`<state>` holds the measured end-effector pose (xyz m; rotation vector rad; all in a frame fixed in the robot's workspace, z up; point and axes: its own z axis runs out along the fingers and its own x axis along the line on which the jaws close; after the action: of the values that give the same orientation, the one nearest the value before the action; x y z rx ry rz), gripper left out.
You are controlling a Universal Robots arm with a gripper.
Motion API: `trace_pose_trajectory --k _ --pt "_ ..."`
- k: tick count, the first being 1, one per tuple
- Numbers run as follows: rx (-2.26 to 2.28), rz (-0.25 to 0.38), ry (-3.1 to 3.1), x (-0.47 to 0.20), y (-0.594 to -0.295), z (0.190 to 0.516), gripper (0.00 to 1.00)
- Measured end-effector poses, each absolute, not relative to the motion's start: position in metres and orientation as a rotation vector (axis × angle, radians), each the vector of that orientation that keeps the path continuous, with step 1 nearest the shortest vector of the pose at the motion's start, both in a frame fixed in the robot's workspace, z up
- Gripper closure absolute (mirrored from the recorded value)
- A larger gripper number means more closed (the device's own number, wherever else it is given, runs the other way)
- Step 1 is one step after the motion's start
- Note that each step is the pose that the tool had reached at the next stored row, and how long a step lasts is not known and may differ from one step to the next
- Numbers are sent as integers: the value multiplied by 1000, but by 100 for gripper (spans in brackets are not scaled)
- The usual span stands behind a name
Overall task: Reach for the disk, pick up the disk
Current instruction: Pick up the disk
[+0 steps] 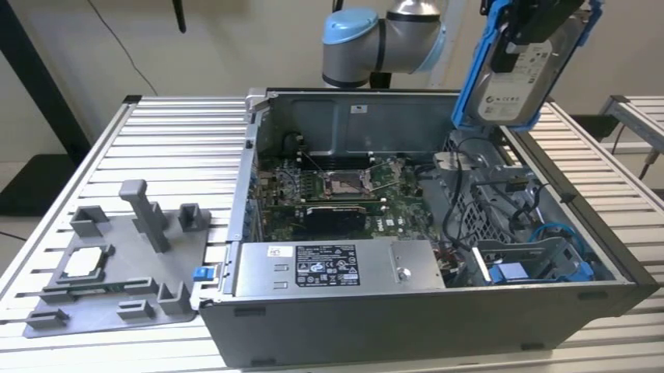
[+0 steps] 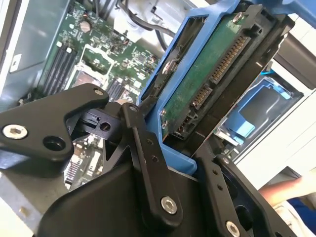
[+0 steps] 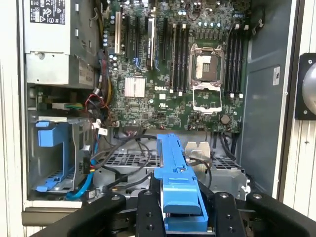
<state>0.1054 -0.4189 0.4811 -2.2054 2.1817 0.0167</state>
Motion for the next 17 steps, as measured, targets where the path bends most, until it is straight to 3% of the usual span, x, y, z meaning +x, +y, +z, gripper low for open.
trace_pose_trajectory --k 17 --pt "-2214 41 2191 107 -468 486 100"
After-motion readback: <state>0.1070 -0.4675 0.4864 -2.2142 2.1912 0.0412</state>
